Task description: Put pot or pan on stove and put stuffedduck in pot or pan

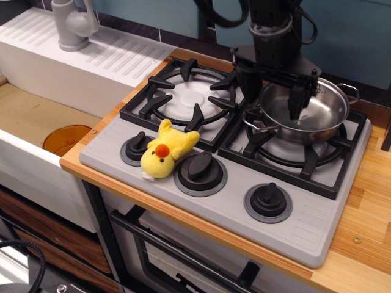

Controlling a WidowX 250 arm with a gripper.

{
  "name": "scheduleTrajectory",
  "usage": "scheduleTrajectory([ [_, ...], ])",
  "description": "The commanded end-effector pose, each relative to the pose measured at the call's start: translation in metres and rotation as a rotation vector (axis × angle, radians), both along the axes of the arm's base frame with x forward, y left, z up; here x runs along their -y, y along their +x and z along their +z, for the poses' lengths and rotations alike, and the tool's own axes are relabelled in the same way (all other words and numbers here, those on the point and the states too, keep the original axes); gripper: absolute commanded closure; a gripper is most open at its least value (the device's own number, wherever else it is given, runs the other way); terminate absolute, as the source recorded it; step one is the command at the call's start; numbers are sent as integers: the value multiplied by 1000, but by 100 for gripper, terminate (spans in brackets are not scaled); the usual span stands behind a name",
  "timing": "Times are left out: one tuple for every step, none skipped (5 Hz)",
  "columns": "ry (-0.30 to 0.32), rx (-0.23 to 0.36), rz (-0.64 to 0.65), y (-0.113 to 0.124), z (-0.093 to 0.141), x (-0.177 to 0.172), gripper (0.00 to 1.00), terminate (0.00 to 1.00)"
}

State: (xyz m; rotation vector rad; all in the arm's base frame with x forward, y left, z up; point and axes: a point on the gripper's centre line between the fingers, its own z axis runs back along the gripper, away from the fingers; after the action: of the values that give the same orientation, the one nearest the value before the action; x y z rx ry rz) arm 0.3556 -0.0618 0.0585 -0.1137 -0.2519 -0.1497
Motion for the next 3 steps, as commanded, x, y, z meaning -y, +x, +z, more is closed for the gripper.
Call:
scheduleTrajectory([
  [-24, 67, -2, 11, 1, 0, 0, 0],
  [-29, 50, 28, 11, 0, 5, 100, 0],
  [-7, 42, 39, 9, 3, 9, 100, 0],
])
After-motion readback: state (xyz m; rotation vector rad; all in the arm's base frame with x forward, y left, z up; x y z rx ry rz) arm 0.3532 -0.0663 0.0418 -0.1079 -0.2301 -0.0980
